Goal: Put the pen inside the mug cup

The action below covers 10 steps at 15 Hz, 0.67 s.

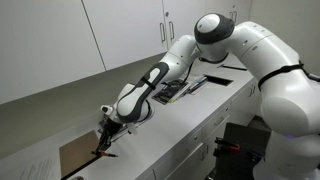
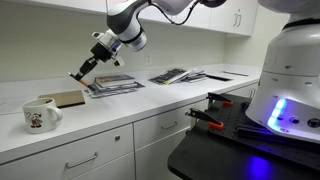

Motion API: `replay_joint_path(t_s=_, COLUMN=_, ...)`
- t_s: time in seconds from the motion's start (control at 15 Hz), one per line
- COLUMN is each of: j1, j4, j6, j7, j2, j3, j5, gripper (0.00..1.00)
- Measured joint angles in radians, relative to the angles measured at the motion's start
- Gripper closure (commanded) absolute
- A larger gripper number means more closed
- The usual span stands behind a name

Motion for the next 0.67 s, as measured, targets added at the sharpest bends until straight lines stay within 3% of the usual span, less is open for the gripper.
replay_joint_path(t_s=0.2, j1=-0.046, j4=0.015, j6=-0.012, j7=-0.056, j2=0.118, j3=0.072, j5=-0.067, gripper=0.95)
replay_joint_path(t_s=0.67, j1=-0.076, j4=0.05, j6=-0.018, j7=-0.137, j2=0.288, j3=0.159, j5=-0.136, gripper=0.95)
